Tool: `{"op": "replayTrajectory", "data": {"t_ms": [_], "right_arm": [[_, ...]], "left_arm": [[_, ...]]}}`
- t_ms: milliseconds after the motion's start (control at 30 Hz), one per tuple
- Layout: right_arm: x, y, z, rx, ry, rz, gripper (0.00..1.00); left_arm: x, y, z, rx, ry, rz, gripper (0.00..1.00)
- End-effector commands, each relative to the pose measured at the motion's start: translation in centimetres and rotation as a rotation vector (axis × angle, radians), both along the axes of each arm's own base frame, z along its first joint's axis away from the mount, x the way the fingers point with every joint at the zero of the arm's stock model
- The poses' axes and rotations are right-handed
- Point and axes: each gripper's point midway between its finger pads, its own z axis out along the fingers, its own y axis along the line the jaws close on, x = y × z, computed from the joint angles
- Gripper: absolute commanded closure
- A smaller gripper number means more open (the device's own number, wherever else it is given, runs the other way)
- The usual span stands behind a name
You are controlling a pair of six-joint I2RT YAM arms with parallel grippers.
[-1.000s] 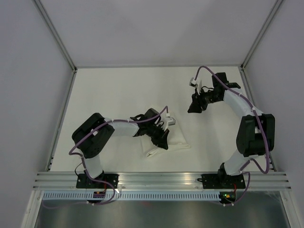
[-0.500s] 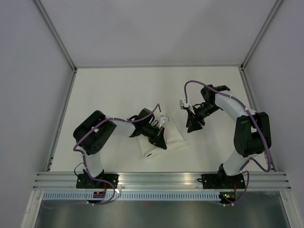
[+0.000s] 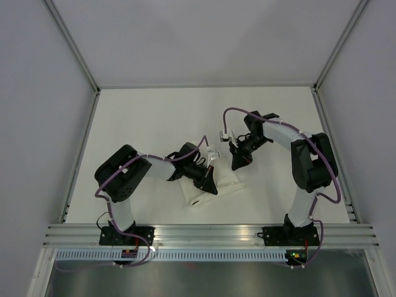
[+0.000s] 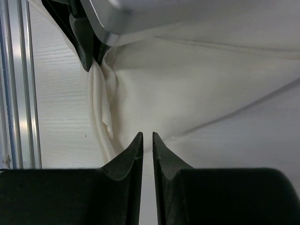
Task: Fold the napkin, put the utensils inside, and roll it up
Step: Roll the napkin at the center of the board.
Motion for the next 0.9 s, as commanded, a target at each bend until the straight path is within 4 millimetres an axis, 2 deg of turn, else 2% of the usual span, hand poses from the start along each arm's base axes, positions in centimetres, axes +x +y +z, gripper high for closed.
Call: {"op": "replayTrajectory", "data": {"t_ms": [0,167,333,367,467,500,600,867], "right_arm": [[-0.3,0.9,-0.4,0.006,0.012,0.059,0.82],[-0.8,0.6,-1.1,0.005,-0.018,0.091,0.78],[-1.2,0.7,0.0,0.041,-0.054,0.154,0.76],[-2.1,0.4,0.4,0.044,-0.031,0.179,0.75],[-3.1,0.5,0.4,0.048,-0.039,0.228,0.66],[-3.2,0.6,0.1,0.044,-0.053,0.246,0.59],[-4.0,0.6,-0.1,0.064,-0.028,0.286,0.53],[-5.5,0.8,0.4,0.063,-0.035,0.321,0.49]], "left_arm": [[1.1,0.2,0.1,0.033,-0.073,0.045,0.98],[1.5,0.4,-0.1,0.092,-0.147,0.078,0.98],[1.4,-0.1,0.5,0.106,-0.188,0.064,0.98],[1.4,0.0,0.4,0.11,-0.192,0.064,0.98],[1.5,0.1,0.4,0.118,-0.207,0.065,0.98],[1.4,0.1,0.4,0.118,-0.207,0.062,0.98],[1.4,0.3,0.3,0.124,-0.207,0.062,0.98],[1.1,0.6,0.3,0.14,-0.228,0.063,0.98]]}}
